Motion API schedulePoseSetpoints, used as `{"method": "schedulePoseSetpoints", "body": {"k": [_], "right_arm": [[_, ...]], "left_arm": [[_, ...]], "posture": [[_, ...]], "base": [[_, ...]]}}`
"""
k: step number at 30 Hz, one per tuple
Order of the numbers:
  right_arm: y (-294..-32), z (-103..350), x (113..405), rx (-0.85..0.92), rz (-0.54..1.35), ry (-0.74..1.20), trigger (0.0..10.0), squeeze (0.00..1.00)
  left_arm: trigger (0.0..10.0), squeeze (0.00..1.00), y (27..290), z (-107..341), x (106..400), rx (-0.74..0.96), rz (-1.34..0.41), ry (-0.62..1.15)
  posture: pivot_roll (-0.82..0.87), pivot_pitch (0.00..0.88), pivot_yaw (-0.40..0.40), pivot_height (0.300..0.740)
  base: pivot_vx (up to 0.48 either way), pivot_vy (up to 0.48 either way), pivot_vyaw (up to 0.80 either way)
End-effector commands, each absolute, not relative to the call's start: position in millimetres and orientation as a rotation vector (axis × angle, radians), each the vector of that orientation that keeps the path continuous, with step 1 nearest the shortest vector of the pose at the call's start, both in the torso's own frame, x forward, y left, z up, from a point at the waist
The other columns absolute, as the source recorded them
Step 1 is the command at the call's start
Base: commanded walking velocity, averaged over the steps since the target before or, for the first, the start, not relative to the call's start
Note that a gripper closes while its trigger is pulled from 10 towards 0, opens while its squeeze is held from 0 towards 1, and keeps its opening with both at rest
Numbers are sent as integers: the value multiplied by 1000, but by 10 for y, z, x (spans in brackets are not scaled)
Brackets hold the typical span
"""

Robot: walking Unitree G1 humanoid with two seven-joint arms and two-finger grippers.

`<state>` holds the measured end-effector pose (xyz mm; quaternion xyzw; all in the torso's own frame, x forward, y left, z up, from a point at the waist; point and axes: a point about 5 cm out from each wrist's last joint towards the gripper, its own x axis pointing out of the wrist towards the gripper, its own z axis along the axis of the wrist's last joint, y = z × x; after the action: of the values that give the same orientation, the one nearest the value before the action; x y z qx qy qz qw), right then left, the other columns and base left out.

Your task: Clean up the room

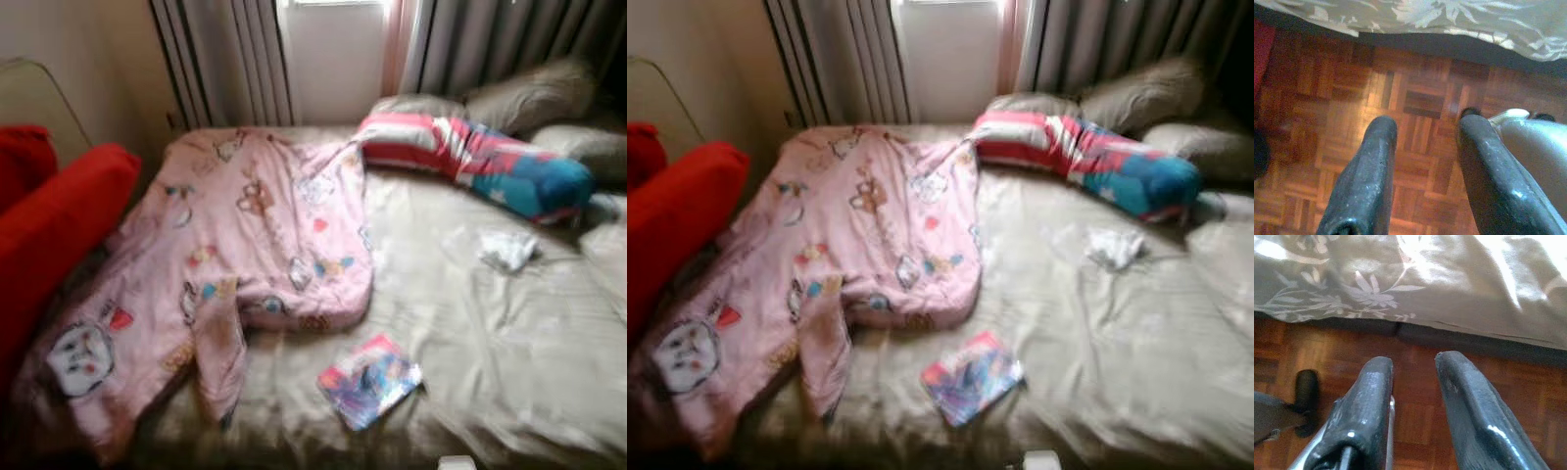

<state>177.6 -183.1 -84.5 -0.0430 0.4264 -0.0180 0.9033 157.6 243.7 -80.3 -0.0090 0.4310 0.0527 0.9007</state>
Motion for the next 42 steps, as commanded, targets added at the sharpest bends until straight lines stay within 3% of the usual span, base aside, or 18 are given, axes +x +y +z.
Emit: {"method": "schedulePoseSetpoints", "body": {"k": [1, 8, 37, 42], "right_arm": [[-1790, -856, 1766, -67, -41, 886, 10000, 0], [-1782, -842, 1796, -64, -41, 875, 10000, 0], [-1775, -789, 1905, -9, -91, 839, 10000, 0], [-1785, -779, 1919, 5, -107, 828, 10000, 0]], "left_arm": [[10000, 0, 2492, -821, 1504, -4, 116, 923], [10000, 0, 2492, -821, 1504, -3, 114, 923], [10000, 0, 2491, -808, 1519, 1, 103, 903], [10000, 0, 2490, -807, 1522, 0, 102, 901]], "posture": [[-18, 156, 35, 740], [-18, 155, 36, 740], [-13, 158, 36, 740], [-13, 157, 35, 740]], "base": [[0, 364, 0], [0, 342, 0], [0, 0, 0], [0, 0, -610]]}}
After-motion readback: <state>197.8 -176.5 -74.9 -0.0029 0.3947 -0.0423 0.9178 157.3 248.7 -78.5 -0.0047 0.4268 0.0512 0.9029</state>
